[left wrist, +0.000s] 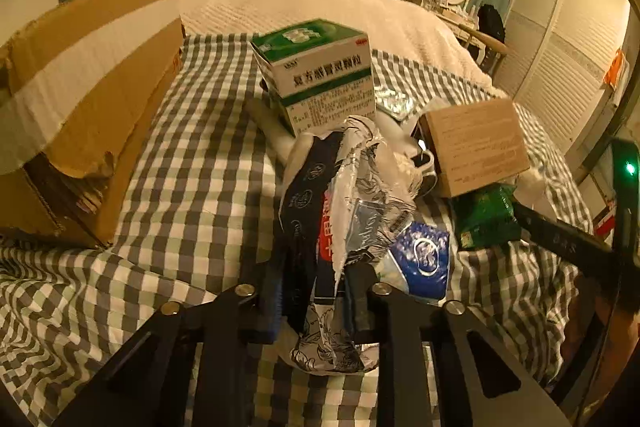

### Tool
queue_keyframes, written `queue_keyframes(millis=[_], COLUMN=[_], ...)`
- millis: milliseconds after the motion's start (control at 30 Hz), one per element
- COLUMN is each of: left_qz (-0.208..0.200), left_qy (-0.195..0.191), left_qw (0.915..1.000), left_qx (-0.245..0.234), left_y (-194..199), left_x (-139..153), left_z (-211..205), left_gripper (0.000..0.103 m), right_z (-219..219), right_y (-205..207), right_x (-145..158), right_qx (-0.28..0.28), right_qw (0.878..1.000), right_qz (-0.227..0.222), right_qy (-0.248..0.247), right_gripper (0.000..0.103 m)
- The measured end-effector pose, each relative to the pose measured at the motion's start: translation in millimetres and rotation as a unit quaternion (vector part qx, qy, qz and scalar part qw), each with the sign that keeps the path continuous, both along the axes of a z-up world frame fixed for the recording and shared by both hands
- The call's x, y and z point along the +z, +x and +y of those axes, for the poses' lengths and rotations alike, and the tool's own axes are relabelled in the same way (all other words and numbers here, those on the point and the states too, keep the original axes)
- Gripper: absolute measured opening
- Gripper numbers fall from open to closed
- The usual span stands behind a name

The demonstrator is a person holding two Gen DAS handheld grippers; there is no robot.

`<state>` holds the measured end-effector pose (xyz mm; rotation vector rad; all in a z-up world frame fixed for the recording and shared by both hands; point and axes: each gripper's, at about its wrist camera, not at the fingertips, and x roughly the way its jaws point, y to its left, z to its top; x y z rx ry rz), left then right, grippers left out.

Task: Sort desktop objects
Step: 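Carry the printed snack bag in the left tool while the right tool carries the tape roll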

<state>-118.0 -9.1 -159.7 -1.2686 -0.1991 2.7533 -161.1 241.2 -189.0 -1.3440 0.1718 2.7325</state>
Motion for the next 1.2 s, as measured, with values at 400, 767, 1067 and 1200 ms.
queue_keyframes(millis=[400, 767, 1067, 1200], left_qz=[0.051, 0.129, 0.171, 0.165], left_qy=[0.026, 0.054, 0.059, 0.049], left_qw=[0.9981, 0.9875, 0.9708, 0.9640], left_qx=[0.020, 0.072, 0.158, 0.203], left_y=[33.3, 54.6, 42.1, 33.0], left_x=[51.0, 129.6, 173.5, 167.8], left_z=[-4.1, -57.3, -148.4, -195.5], left_gripper=[0.020, 0.020, 0.020, 0.020], right_z=[4.1, -52.7, -163.9, -223.7], right_y=[58.7, 116.0, 98.3, 74.9], right_x=[77.3, 177.5, 241.4, 246.6], right_qx=[-0.001, 0.055, 0.175, 0.234], right_qw=[0.997, 0.986, 0.963, 0.951], right_qz=[0.080, 0.159, 0.196, 0.193], right_qy=[-0.012, -0.021, -0.061, -0.065], right_gripper=[0.075, 0.075, 0.075, 0.075])
